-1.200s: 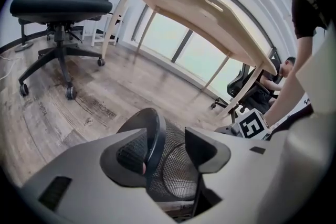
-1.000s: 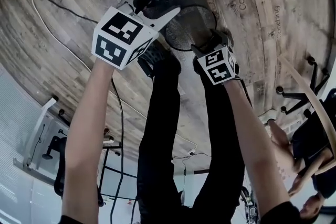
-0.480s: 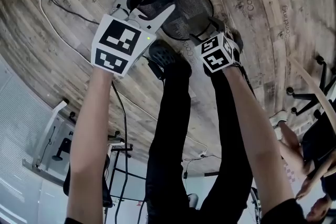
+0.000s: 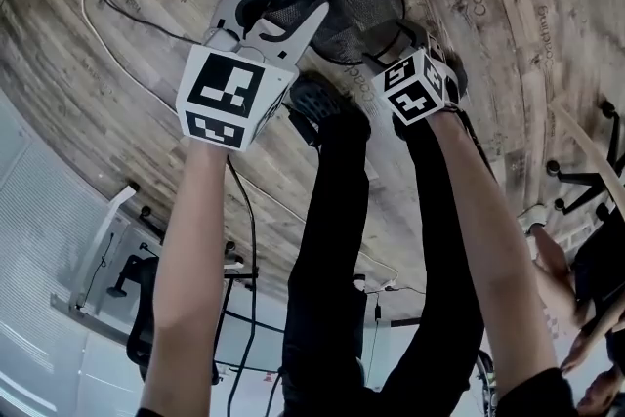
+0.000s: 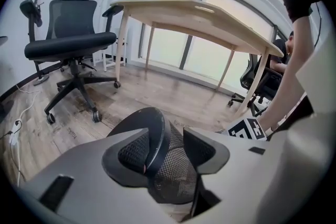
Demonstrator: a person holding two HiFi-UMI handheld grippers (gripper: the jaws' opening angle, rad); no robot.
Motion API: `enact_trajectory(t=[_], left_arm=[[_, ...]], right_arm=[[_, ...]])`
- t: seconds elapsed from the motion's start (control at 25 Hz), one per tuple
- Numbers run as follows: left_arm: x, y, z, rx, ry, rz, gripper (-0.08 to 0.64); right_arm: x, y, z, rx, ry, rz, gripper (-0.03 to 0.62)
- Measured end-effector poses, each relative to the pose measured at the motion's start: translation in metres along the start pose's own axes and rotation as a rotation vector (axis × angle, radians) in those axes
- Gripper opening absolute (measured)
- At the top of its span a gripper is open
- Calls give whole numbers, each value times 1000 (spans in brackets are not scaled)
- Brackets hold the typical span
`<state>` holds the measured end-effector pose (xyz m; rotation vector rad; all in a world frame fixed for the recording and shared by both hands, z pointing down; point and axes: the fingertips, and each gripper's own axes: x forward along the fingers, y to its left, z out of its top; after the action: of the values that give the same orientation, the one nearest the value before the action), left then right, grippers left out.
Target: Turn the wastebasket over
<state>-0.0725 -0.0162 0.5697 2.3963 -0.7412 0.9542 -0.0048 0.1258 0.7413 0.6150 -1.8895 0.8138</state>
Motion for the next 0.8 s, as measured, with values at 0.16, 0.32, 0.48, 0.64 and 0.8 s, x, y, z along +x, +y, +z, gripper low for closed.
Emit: enact_trajectory(t=[0.16,0.32,0.48,0.64,0.8], left_arm=[[0,-6,3,5,-29,1,210],[-2,-9,-1,-17,-37,22,210],[-4,-11,-5,-22,-33,33,210],[-4,-12,-6,-46,-41,40,210],[-1,-18,-6,-62,-52,31,210]], right_arm=[[4,-4,-1,0,0,-7,348],[-9,-5,9,33,-77,3,348],[-47,-21,50,5,-202,-10,348],[-83,-27,107,-60,-329,47,348],[-94,-21,135,-158,-354,108,350]])
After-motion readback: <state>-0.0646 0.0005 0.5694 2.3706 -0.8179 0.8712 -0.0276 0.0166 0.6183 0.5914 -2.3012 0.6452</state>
